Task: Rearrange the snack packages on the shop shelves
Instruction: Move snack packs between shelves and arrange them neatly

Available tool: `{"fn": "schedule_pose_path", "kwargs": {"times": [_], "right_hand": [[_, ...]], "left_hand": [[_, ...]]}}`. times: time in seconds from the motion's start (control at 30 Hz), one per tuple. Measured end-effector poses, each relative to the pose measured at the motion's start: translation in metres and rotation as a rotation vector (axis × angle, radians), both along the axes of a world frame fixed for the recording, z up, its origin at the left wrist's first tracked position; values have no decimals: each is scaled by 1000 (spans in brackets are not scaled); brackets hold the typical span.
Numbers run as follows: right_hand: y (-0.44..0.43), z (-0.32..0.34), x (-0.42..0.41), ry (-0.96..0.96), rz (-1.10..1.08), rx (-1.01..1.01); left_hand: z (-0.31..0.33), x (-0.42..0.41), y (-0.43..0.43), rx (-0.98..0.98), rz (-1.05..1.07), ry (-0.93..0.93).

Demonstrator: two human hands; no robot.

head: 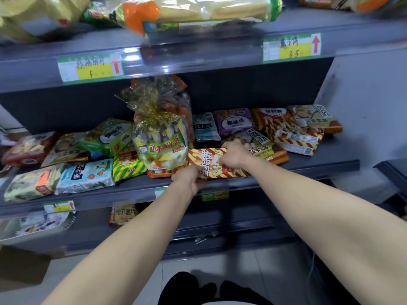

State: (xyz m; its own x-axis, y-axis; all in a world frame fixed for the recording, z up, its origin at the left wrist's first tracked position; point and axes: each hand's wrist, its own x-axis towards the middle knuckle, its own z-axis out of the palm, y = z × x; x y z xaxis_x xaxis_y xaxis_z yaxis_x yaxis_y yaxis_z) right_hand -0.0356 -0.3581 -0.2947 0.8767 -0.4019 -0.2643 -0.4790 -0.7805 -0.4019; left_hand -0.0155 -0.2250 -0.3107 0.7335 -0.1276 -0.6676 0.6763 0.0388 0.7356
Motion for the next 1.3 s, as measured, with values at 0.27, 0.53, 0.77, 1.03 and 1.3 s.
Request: {"fn": "schedule_pose_path", "kwargs": {"times": [0.27,0.53,0.77,1.03,1.3], "right_hand": [[-5,14,-25,-177,-118,132],[-24,49,-80,-377,-167,443],[-32,71,-124,-477,-150,508],[-46,103,-168,-464,-51,604],[-85,180,-207,-637,-154,410]], "left_hand": [[18,-23,-7,-156,139,-42],[71,-63,-20,-241,17,-202],[96,-103,-39,-237,-52,-386],[117,-134,-52,71,-223,-833],[178,-146,-91,-26,-383,-1217]]}}
